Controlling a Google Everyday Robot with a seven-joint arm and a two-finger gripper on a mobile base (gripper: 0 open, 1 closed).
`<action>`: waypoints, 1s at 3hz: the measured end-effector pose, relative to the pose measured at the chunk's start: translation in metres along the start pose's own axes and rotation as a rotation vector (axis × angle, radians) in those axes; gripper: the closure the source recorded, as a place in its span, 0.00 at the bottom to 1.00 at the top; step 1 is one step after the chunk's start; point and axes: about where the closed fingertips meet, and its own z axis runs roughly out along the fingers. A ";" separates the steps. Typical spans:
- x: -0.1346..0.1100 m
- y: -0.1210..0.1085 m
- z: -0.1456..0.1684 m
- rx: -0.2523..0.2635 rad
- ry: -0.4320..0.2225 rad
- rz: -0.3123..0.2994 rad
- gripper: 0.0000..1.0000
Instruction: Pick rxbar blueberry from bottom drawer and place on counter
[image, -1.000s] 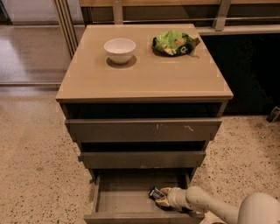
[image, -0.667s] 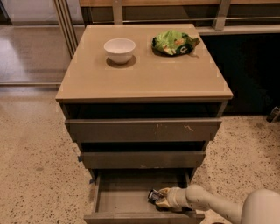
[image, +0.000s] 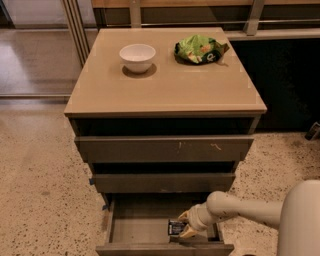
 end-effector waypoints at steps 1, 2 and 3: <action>-0.057 0.014 -0.057 0.031 -0.019 0.030 1.00; -0.118 0.019 -0.125 0.122 -0.067 0.040 1.00; -0.132 0.006 -0.151 0.168 -0.057 0.005 1.00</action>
Offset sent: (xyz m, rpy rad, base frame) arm -0.0232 0.0363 0.3121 0.1373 -0.2303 -0.1743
